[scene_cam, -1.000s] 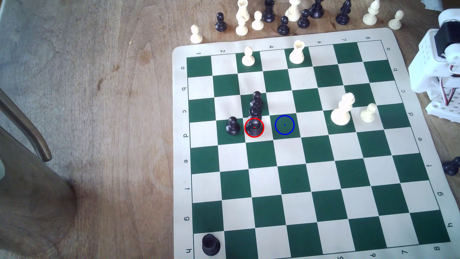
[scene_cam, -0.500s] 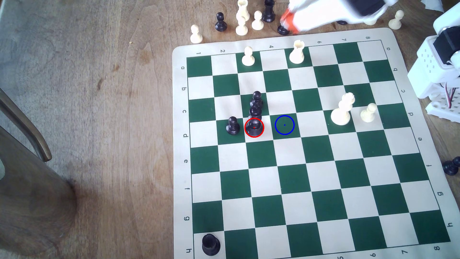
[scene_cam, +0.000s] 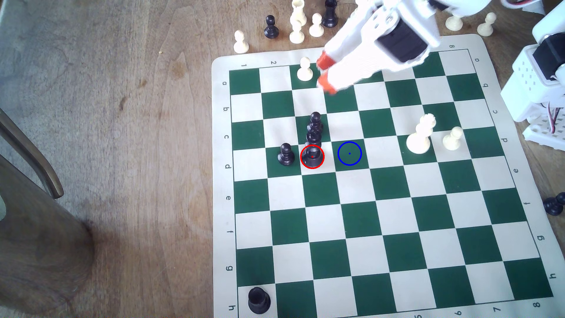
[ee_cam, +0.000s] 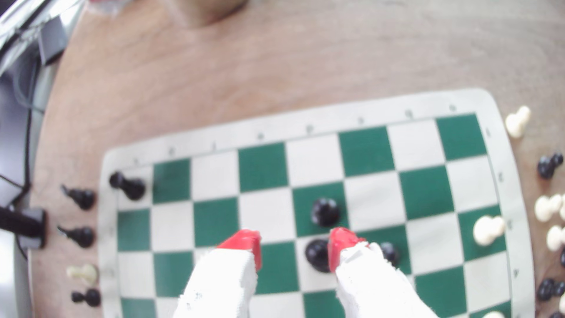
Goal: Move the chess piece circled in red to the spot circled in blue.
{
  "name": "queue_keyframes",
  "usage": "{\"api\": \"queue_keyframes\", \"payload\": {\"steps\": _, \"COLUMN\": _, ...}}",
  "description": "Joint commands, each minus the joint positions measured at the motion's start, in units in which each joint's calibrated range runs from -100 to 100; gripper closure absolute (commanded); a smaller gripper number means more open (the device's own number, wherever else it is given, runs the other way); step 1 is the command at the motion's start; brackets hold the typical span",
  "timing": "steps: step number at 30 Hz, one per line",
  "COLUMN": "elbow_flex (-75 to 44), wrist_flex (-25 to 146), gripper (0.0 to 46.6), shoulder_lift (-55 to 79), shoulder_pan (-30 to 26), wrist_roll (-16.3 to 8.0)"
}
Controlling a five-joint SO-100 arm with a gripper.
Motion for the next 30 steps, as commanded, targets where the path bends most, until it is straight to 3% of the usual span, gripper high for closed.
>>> {"api": "queue_keyframes", "payload": {"steps": 1, "elbow_flex": -4.0, "wrist_flex": -0.8, "gripper": 32.0, "shoulder_lift": 3.7, "shoulder_pan": 0.2, "wrist_roll": 0.7}}
{"api": "queue_keyframes", "payload": {"steps": 6, "elbow_flex": -9.7, "wrist_flex": 2.3, "gripper": 32.3, "shoulder_lift": 10.6, "shoulder_pan": 0.4, "wrist_roll": 1.1}}
{"api": "queue_keyframes", "payload": {"steps": 10, "elbow_flex": -16.0, "wrist_flex": 6.4, "gripper": 29.7, "shoulder_lift": 16.1, "shoulder_pan": 0.1, "wrist_roll": 1.1}}
{"api": "queue_keyframes", "payload": {"steps": 20, "elbow_flex": -16.6, "wrist_flex": 4.4, "gripper": 22.2, "shoulder_lift": 19.6, "shoulder_pan": 1.1, "wrist_roll": 1.5}}
{"api": "queue_keyframes", "payload": {"steps": 30, "elbow_flex": -14.6, "wrist_flex": 2.8, "gripper": 23.0, "shoulder_lift": 22.8, "shoulder_pan": 2.2, "wrist_roll": 1.7}}
